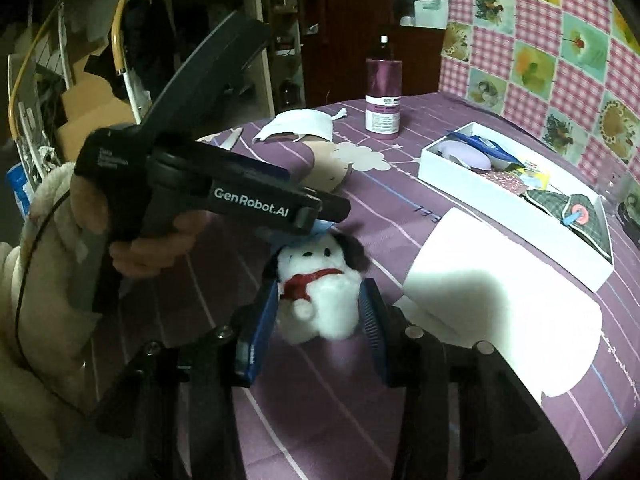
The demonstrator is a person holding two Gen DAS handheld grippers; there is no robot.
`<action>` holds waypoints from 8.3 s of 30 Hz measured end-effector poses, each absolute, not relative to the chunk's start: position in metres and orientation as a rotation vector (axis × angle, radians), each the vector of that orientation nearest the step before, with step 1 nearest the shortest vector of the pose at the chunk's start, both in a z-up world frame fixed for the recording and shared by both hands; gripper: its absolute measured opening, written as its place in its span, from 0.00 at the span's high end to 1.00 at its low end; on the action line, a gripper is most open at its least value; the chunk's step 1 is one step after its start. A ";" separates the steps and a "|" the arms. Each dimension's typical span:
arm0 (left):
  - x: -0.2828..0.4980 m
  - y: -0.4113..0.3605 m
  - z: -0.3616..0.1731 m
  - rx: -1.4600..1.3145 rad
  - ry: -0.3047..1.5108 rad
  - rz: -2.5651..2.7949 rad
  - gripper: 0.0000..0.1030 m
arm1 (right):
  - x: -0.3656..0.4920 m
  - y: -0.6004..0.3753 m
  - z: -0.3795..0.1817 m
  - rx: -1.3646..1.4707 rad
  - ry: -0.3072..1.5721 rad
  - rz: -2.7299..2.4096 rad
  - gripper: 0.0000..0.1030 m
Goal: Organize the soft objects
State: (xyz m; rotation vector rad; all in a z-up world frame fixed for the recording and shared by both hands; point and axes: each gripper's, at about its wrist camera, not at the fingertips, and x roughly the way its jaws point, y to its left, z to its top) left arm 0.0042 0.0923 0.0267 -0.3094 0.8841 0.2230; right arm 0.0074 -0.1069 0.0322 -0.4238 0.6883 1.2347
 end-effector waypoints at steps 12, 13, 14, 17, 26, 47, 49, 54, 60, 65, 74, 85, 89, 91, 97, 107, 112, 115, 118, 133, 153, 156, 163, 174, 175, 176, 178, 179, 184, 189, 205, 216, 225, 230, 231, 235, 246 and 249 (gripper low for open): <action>0.008 0.085 0.020 -0.302 0.946 0.186 0.19 | 0.012 -0.093 0.016 -0.440 0.776 1.199 0.58; 0.008 0.085 0.020 -0.301 0.946 0.185 0.19 | 0.015 -0.094 0.015 -0.423 0.799 1.197 0.58; 0.008 0.085 0.020 -0.299 0.945 0.184 0.19 | 0.016 -0.095 0.015 -0.410 0.811 1.196 0.58; 0.008 0.084 0.020 -0.299 0.945 0.184 0.19 | 0.021 -0.097 0.014 -0.355 0.853 1.191 0.61; 0.008 0.082 0.023 -0.300 0.918 0.161 0.19 | 0.023 -0.101 0.015 -0.293 0.883 1.174 0.73; -0.012 0.071 0.056 -0.259 0.666 0.158 0.19 | 0.039 -0.124 0.039 -0.094 0.856 1.162 0.75; -0.013 0.068 0.060 -0.243 0.645 0.165 0.19 | 0.041 -0.126 0.043 -0.066 0.853 1.164 0.75; -0.020 0.061 0.072 -0.208 0.606 0.197 0.19 | 0.043 -0.132 0.051 -0.019 0.832 1.161 0.75; -0.022 0.052 0.086 -0.190 0.597 0.234 0.19 | 0.055 -0.147 0.055 0.046 0.824 1.116 0.75; -0.012 0.040 0.097 -0.189 0.598 0.198 0.19 | 0.067 -0.161 0.062 0.115 0.806 1.074 0.75; 0.035 0.020 0.114 -0.205 0.595 0.111 0.19 | 0.092 -0.189 0.076 0.182 0.738 0.916 0.75; 0.130 0.034 0.105 -0.333 0.652 -0.007 0.48 | 0.153 -0.201 0.084 0.295 0.768 0.759 0.75; 0.159 0.047 0.098 -0.404 0.662 0.003 0.74 | 0.191 -0.192 0.083 0.338 0.815 0.681 0.75; 0.174 0.050 0.094 -0.407 0.654 0.029 0.81 | 0.210 -0.189 0.078 0.358 0.822 0.643 0.75; 0.197 0.052 0.064 -0.336 0.711 0.030 0.99 | 0.256 -0.170 0.066 0.315 0.820 0.541 0.72; 0.201 0.062 0.049 -0.304 0.717 0.069 0.99 | 0.315 -0.170 0.070 0.382 0.834 0.403 0.42; 0.200 0.063 0.048 -0.315 0.728 0.068 0.98 | 0.298 -0.167 0.075 0.307 0.857 0.479 0.42; 0.197 0.055 0.052 -0.268 0.717 0.066 0.98 | 0.272 -0.171 0.086 0.238 0.805 0.514 0.42; 0.194 0.046 0.057 -0.215 0.707 0.054 0.97 | 0.249 -0.179 0.092 0.220 0.770 0.541 0.41; 0.135 0.051 0.078 -0.258 0.652 0.100 0.35 | 0.184 -0.188 0.082 0.032 0.682 0.621 0.34; 0.067 -0.007 0.038 -0.108 0.633 0.173 0.25 | 0.123 -0.192 0.031 -0.065 0.679 0.659 0.18; 0.066 -0.009 0.038 -0.091 0.617 0.205 0.20 | 0.142 -0.207 0.016 0.100 0.796 0.677 0.05; 0.069 0.003 0.035 -0.160 0.628 0.191 0.14 | 0.147 -0.219 0.014 0.145 0.842 0.692 0.00; 0.066 -0.002 0.036 -0.123 0.618 0.207 0.14 | 0.141 -0.222 0.020 -0.320 0.826 0.610 0.18; 0.065 -0.001 0.036 -0.125 0.618 0.205 0.14 | 0.143 -0.221 0.021 -0.320 0.831 0.610 0.17; 0.065 -0.001 0.036 -0.127 0.619 0.203 0.14 | 0.147 -0.218 0.021 -0.322 0.852 0.610 0.17; 0.065 -0.001 0.036 -0.129 0.619 0.207 0.14 | 0.158 -0.216 0.019 -0.301 0.907 0.599 0.06; 0.065 0.000 0.036 -0.133 0.620 0.204 0.14 | 0.162 -0.215 0.019 -0.302 0.921 0.580 0.03; 0.066 0.001 0.035 -0.142 0.623 0.200 0.14 | 0.169 -0.210 0.025 -0.299 0.928 0.561 0.00; 0.066 0.001 0.035 -0.142 0.623 0.202 0.14 | 0.168 -0.212 0.023 -0.298 0.927 0.561 0.00; 0.068 0.003 0.033 -0.157 0.627 0.201 0.13 | 0.165 -0.215 0.017 -0.298 0.926 0.561 0.00; 0.067 0.003 0.033 -0.157 0.627 0.201 0.13 | 0.170 -0.211 0.023 -0.298 0.926 0.561 0.00; 0.068 0.003 0.033 -0.157 0.627 0.201 0.13 | 0.168 -0.213 0.020 -0.297 0.924 0.561 0.00; 0.068 0.003 0.033 -0.157 0.626 0.201 0.13 | 0.167 -0.213 0.020 -0.297 0.924 0.562 0.00; 0.068 0.003 0.033 -0.157 0.626 0.201 0.13 | 0.165 -0.215 0.017 -0.297 0.924 0.562 0.00; 0.068 0.003 0.033 -0.157 0.626 0.201 0.13 | 0.164 -0.216 0.016 -0.297 0.924 0.562 0.00; 0.068 0.003 0.033 -0.157 0.626 0.202 0.13 | 0.166 -0.215 0.017 -0.296 0.923 0.562 0.00; 0.068 0.003 0.033 -0.156 0.626 0.202 0.13 | 0.165 -0.215 0.017 -0.296 0.923 0.562 0.00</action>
